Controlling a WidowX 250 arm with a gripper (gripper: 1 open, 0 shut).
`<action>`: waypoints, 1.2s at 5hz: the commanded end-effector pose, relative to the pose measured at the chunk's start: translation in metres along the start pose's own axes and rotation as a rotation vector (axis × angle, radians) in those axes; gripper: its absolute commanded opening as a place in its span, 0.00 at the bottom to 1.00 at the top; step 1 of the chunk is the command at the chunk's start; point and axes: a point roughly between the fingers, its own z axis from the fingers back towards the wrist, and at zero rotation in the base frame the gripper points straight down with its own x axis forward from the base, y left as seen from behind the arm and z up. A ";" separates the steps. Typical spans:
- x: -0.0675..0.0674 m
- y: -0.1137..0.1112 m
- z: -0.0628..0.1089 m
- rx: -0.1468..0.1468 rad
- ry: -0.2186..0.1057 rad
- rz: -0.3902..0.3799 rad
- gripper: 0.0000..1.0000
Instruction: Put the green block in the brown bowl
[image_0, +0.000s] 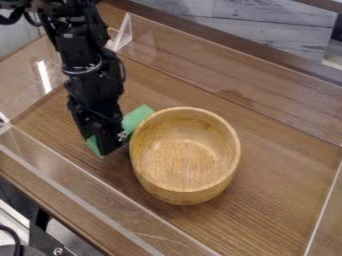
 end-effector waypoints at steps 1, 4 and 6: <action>0.012 0.001 0.017 0.034 -0.063 -0.011 0.00; 0.020 -0.012 0.023 0.025 -0.099 -0.015 0.00; 0.024 -0.020 0.026 0.015 -0.112 -0.018 0.00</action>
